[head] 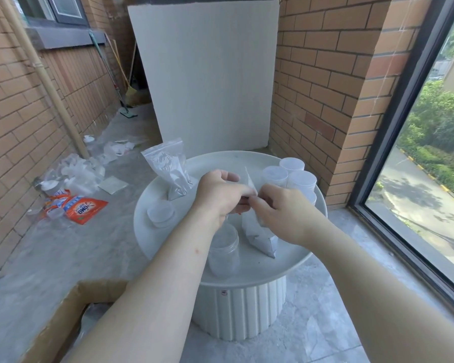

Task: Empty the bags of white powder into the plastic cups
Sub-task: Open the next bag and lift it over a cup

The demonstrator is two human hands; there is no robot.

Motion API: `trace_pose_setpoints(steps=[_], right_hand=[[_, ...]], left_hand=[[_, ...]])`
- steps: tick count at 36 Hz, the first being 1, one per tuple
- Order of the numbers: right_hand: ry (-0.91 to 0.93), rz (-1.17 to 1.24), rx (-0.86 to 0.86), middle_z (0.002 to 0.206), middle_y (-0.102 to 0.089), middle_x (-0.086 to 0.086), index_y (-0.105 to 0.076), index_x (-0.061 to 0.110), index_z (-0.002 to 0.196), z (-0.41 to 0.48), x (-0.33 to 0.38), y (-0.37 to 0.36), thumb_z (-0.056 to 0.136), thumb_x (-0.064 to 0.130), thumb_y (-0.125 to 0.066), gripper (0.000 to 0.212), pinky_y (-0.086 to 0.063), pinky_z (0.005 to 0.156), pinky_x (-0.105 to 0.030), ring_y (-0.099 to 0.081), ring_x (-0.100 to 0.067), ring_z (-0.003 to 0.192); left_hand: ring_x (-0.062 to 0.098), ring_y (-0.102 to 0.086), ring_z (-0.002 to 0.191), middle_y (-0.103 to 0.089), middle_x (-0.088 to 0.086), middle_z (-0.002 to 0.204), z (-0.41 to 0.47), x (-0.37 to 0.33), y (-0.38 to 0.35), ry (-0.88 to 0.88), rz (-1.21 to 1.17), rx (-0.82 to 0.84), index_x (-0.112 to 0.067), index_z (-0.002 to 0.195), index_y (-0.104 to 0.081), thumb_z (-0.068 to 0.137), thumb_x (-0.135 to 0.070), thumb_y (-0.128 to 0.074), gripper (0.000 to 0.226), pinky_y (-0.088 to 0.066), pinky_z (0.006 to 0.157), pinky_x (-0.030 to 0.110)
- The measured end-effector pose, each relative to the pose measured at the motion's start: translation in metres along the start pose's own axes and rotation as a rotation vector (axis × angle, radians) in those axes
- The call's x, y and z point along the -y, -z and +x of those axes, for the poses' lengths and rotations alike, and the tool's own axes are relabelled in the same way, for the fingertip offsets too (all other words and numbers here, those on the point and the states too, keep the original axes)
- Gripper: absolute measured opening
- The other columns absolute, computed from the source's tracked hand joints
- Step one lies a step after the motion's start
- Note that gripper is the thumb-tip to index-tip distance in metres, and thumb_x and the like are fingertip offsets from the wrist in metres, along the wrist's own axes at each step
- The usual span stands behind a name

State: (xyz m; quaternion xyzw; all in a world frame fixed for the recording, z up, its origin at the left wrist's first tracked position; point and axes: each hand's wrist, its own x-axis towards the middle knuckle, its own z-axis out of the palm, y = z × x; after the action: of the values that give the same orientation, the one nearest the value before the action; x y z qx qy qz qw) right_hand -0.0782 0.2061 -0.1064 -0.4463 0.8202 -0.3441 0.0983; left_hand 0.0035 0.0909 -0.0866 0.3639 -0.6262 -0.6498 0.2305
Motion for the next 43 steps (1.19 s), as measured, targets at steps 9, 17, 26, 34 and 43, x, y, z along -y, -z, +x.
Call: trace_pose_setpoints(steps=[9,17,26,34,43], right_hand=[[0.145,-0.123,-0.136,0.048,-0.038,0.006,-0.034,0.021,0.056,0.003,-0.008,-0.009,0.100,0.020,-0.049,0.046,-0.032,0.050,-0.034,-0.035,-0.015,0.049],[-0.021,0.103,-0.152,0.052,-0.043,-0.004,-0.049,-0.001,0.062,0.008,-0.006,-0.014,0.094,0.015,-0.050,0.035,-0.032,0.046,-0.021,-0.034,-0.018,0.054],[-0.150,0.095,-0.256,0.052,-0.040,-0.010,-0.041,0.000,0.056,0.013,-0.010,-0.006,0.088,0.010,-0.050,0.035,-0.016,0.044,-0.028,-0.026,-0.021,0.056],[-0.137,-0.051,-0.440,0.052,-0.021,-0.008,-0.021,0.010,0.053,0.008,-0.014,0.024,0.087,0.011,-0.049,0.043,-0.015,0.051,-0.033,-0.020,-0.022,0.055],[-0.210,0.026,-0.473,0.055,-0.036,-0.022,-0.031,0.000,0.058,0.000,-0.022,0.039,0.086,0.018,-0.046,0.036,-0.021,0.052,-0.031,-0.027,-0.022,0.055]], left_hand=[[0.030,-0.063,0.063,-0.068,0.019,0.074,-0.003,-0.001,-0.002,-0.028,0.032,0.008,-0.011,0.098,-0.053,0.074,0.006,-0.074,0.037,-0.058,0.078,0.054],[0.025,-0.059,0.048,-0.053,0.010,0.071,-0.003,0.002,-0.008,-0.088,-0.027,-0.101,-0.015,0.091,-0.042,0.063,0.015,-0.066,0.048,-0.057,0.071,0.064],[0.027,-0.068,0.046,-0.060,0.010,0.073,-0.004,0.004,-0.009,-0.192,0.117,-0.212,-0.022,0.085,-0.035,0.068,-0.003,-0.059,0.036,-0.060,0.060,0.054],[0.019,-0.069,0.048,-0.069,0.006,0.053,-0.008,-0.009,0.003,-0.271,0.304,-0.288,-0.020,0.093,-0.041,0.071,-0.008,-0.056,0.029,-0.056,0.053,0.027],[0.020,-0.070,0.051,-0.068,0.008,0.070,-0.009,-0.032,-0.020,-0.438,0.348,-0.312,-0.028,0.085,-0.039,0.068,-0.013,-0.056,0.028,-0.060,0.062,0.044]])
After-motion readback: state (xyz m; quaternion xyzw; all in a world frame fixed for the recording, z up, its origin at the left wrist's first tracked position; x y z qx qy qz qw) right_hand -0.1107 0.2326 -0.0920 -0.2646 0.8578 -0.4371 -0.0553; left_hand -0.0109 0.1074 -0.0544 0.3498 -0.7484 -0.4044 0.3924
